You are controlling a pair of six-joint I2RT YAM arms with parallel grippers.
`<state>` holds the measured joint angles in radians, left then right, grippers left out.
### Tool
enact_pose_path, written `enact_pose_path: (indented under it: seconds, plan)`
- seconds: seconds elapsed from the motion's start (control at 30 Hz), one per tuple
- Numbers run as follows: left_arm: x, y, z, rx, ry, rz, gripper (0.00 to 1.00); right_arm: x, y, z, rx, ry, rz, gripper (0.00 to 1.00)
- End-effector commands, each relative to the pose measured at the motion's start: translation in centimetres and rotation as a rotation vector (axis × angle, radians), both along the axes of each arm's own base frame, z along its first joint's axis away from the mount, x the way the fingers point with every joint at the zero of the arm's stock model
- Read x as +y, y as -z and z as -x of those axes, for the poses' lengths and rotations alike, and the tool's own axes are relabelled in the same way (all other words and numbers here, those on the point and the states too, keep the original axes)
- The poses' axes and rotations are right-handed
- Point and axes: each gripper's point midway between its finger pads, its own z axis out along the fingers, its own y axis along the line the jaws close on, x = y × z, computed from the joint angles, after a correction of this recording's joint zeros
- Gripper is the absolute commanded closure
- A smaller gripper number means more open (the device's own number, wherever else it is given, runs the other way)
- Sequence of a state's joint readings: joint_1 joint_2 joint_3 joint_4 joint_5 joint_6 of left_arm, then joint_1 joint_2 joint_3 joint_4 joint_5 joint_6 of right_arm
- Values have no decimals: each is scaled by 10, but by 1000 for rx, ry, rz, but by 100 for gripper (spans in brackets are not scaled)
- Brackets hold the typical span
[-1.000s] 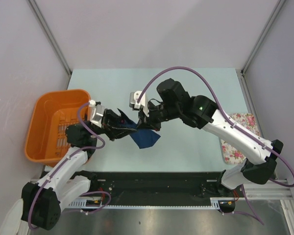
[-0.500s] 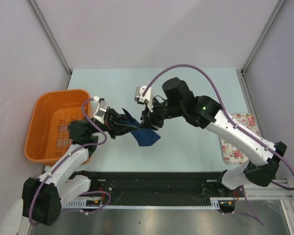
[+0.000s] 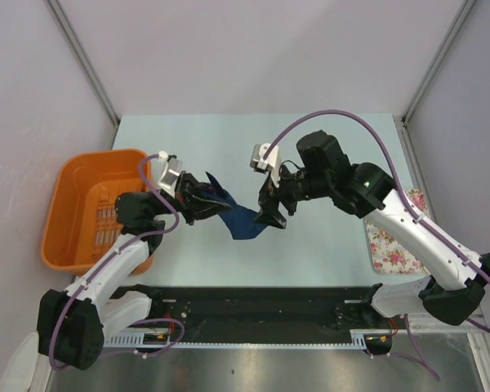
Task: Place the utensils on the paper napkin and roll it up
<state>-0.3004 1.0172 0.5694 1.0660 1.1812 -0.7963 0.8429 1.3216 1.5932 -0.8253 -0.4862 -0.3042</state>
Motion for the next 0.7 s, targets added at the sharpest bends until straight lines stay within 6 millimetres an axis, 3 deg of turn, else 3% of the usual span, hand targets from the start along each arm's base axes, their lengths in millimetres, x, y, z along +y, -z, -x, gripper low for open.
enact_pose_path:
  seconds: [0.0, 0.17, 0.27, 0.3, 0.37, 0.43, 0.67]
  plan:
    - [2, -29, -2, -82, -21, 44, 100, -11, 18, 12, 38, -29, 54, 23]
    - [3, -29, 0, -82, -20, 47, 100, -13, 29, 14, 68, -48, 85, 37]
    - [3, -31, 1, -86, -21, 52, 100, -15, 33, 10, 67, -45, 98, 58]
    - [3, -30, 1, -82, -21, 51, 100, -15, 31, 9, 64, -42, 94, 70]
    - [3, -30, 3, -82, -16, 52, 100, -14, 32, 4, 65, -37, 96, 81]
    - [3, -31, 4, -81, -13, 53, 100, -13, 33, -1, 60, -36, 103, 97]
    - [2, -37, 8, -81, 6, 60, 100, -6, 40, -17, 23, -37, 105, 100]
